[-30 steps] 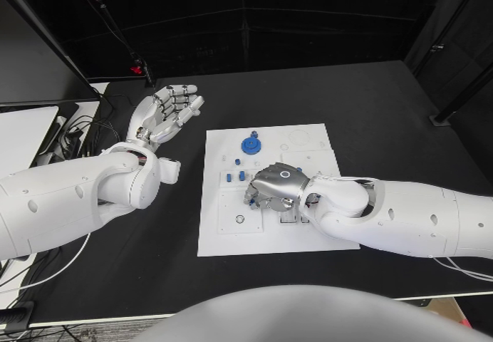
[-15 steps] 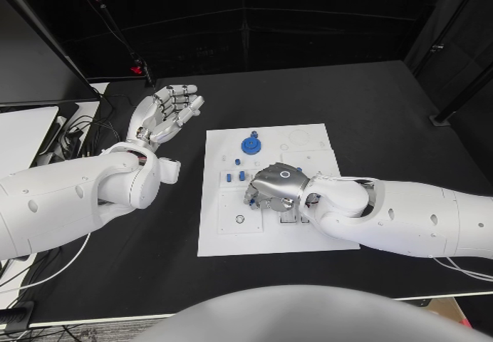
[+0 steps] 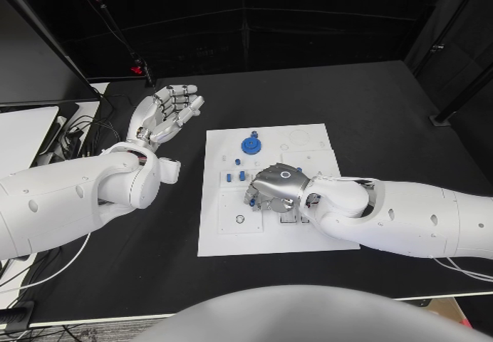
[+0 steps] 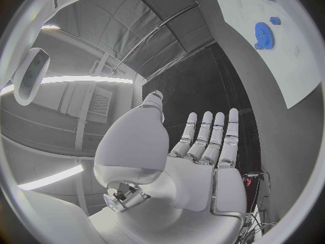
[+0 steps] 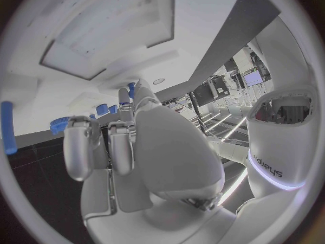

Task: Assemble the parts on the task board

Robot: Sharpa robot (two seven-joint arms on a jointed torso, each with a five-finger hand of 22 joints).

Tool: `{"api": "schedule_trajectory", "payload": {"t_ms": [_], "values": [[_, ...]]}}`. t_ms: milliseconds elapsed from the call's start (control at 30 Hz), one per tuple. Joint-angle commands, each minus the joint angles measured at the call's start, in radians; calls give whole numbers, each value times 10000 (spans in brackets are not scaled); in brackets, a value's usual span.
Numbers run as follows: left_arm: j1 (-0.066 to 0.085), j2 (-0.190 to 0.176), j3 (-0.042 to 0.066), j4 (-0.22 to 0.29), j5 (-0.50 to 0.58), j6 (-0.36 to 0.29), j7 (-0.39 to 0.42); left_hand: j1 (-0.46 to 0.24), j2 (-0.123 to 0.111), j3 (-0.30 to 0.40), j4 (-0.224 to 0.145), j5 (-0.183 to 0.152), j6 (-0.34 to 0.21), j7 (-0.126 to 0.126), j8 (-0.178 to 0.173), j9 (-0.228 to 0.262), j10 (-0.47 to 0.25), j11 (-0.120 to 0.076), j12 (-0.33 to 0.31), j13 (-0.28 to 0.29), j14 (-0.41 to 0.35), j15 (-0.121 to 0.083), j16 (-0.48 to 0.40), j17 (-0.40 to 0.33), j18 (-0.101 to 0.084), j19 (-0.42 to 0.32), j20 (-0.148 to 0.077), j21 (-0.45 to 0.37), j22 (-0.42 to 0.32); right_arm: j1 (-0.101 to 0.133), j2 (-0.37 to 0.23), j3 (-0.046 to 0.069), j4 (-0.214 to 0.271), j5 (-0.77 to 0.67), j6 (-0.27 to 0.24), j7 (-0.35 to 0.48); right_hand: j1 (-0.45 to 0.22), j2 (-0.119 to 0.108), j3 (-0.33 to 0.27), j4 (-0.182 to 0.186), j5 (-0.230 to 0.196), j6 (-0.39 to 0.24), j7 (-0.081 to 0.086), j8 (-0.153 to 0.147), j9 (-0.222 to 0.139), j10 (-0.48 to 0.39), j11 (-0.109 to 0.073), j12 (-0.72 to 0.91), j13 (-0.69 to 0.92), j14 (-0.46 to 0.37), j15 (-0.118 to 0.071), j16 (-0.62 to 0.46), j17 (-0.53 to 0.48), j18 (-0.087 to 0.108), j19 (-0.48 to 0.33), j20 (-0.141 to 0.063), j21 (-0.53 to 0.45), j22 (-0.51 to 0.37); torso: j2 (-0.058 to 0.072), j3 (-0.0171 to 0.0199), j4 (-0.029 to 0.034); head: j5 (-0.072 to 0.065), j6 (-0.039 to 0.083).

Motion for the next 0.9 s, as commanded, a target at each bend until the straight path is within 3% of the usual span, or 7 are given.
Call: {"api": "schedule_trajectory", "payload": {"t_ms": [33, 500, 900], "values": [[12, 2, 10, 11, 4, 79, 1317, 2, 129, 25, -22, 41, -81, 1477, 33, -9, -56, 21, 28, -9, 31, -12, 37, -9, -83, 56, 29, 52, -11, 5, 3, 0, 16, -51, 40, -36, -170, -2, -24, 37, 32, -117, 4, -50, -15, -102, 1, -44, -2, 939, 87, -45, 2147, 97, 396, 72, -49, 2173, 4, 1, -7, 3, -1], [7, 0, 9, 1, 5, 87, 1305, 2, 129, 25, -22, 41, -81, 1477, 33, -9, -56, 21, 28, -9, 31, -12, 37, -9, -83, 56, 29, 52, -11, 5, -14, 0, 29, -50, -243, -39, -234, -16, -18, 25, 30, -175, 3, -69, -15, -103, 1, -22, 6, 930, 97, -63, 2107, 105, 381, 87, -79, 2161, 3, 0, 1, -20, -1], [5, 6, 9, -3, 5, 98, 1298, 3, 147, 23, -24, 40, -88, 1477, 47, -14, -62, 22, 43, -16, 31, -12, 49, -24, -84, 53, 29, 52, -14, 2, -35, 0, 47, 19, -753, -79, -677, -194, -150, 31, 21, -690, -153, -115, -42, -383, 23, -30, 8, 869, 102, -189, 1835, 144, 303, 105, -229, 2096, -5, 4, 4, -20, -1]]}}
